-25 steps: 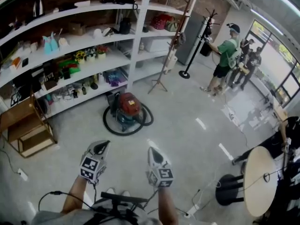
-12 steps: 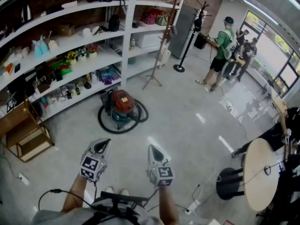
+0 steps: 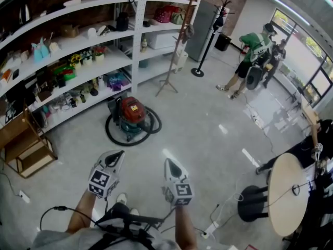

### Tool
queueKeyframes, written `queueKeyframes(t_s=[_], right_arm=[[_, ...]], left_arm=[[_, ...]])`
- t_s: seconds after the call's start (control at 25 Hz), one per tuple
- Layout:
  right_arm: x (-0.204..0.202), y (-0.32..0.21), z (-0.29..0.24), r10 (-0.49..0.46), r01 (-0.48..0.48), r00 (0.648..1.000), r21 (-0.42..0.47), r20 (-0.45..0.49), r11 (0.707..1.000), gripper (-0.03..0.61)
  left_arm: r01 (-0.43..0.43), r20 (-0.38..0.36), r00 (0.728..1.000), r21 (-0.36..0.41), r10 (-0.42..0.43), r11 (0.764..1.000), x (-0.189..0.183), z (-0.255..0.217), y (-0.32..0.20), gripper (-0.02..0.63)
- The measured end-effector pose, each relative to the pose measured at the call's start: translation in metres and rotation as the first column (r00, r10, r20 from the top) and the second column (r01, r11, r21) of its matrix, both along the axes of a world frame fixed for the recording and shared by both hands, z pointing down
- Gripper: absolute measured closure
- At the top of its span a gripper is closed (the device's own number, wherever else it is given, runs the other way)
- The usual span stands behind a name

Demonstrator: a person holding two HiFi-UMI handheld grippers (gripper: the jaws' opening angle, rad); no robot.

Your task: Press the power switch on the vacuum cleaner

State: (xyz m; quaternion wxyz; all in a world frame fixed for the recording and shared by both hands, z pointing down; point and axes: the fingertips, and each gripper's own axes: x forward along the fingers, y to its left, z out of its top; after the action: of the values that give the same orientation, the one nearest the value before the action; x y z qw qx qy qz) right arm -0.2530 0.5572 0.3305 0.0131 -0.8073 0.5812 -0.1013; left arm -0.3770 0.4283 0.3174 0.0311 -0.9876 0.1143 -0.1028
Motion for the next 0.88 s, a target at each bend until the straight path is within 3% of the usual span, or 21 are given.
queueKeyframes(t_s=[0.36, 0.88], right_arm=[[0.038, -0.019, 0.006, 0.033, -0.033, 0.999, -0.006, 0.01, 0.999, 0.566], [0.121, -0.114, 0.001, 0.005, -0.005, 1.0, -0.02, 0.015, 1.0, 0.566]], left_arm=[[-0.03, -0.011, 0.999, -0.004, 0.03, 1.0, 0.041, 0.002, -0.027, 0.607], [-0.025, -0.017, 1.0, -0.009, 0.025, 1.0, 0.129, -0.001, -0.125, 0.607]])
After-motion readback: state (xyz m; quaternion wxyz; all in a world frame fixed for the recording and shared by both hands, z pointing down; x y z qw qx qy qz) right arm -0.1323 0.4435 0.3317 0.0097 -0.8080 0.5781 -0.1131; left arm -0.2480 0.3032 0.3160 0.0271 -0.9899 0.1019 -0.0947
